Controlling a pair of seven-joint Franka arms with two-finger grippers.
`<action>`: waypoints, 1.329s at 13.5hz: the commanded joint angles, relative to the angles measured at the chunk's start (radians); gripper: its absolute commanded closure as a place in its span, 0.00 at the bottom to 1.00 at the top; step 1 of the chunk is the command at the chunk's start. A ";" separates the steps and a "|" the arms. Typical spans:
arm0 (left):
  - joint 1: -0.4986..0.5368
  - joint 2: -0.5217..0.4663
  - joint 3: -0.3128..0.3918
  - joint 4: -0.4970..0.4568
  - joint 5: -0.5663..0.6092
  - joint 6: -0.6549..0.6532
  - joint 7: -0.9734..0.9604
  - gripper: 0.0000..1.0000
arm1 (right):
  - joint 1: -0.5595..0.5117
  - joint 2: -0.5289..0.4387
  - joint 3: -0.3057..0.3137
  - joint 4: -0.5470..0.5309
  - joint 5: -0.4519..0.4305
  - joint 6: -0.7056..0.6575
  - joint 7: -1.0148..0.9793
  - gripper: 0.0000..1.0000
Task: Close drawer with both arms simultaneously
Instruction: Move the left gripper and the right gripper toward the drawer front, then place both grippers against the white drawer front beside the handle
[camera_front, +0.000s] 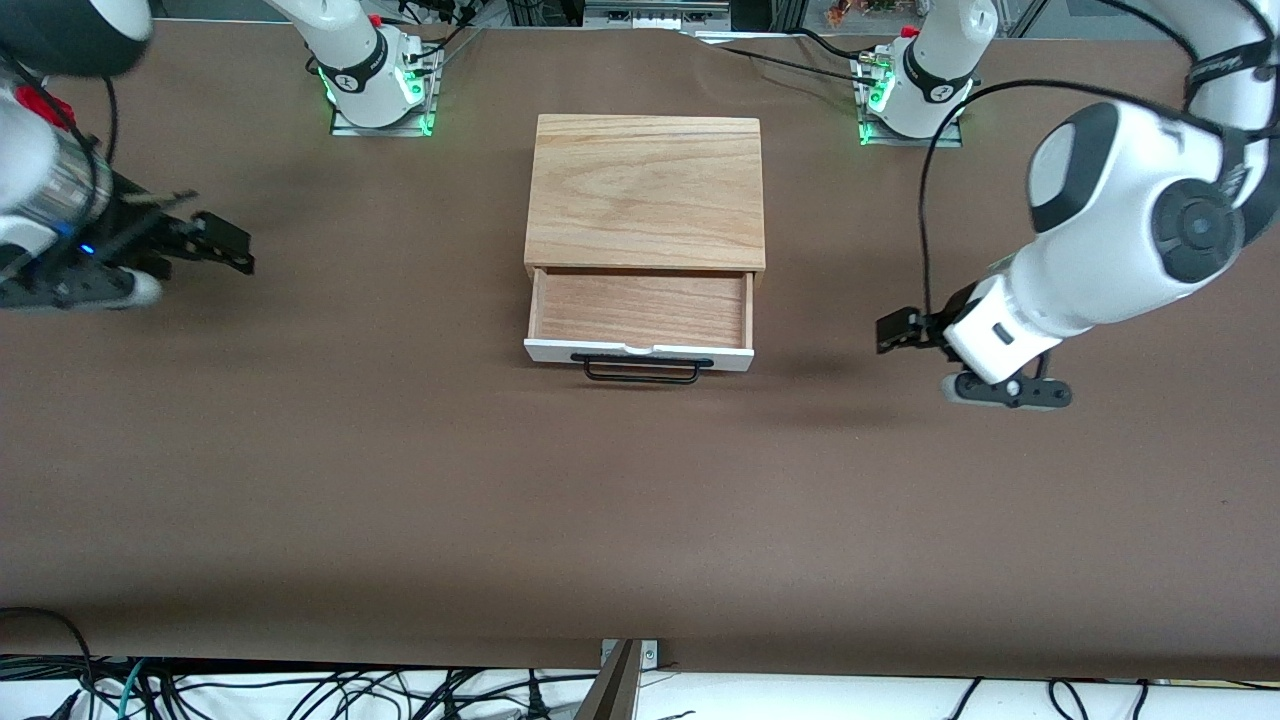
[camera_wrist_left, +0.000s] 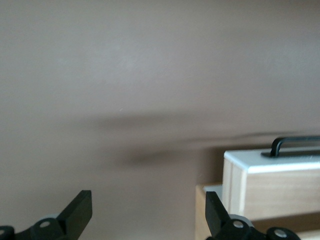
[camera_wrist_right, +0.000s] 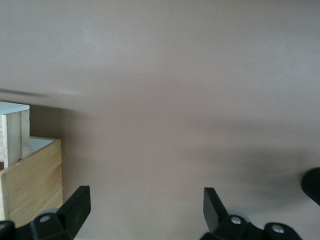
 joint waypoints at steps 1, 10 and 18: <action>-0.019 0.056 0.001 0.043 -0.079 0.058 -0.031 0.00 | 0.032 0.081 0.007 0.023 0.064 0.061 -0.016 0.00; -0.128 0.267 -0.021 0.043 -0.093 0.345 -0.031 0.00 | 0.174 0.373 0.007 0.121 0.540 0.295 -0.002 0.00; -0.161 0.291 -0.026 0.001 -0.227 0.305 -0.042 0.00 | 0.269 0.489 0.007 0.116 0.652 0.433 -0.022 0.00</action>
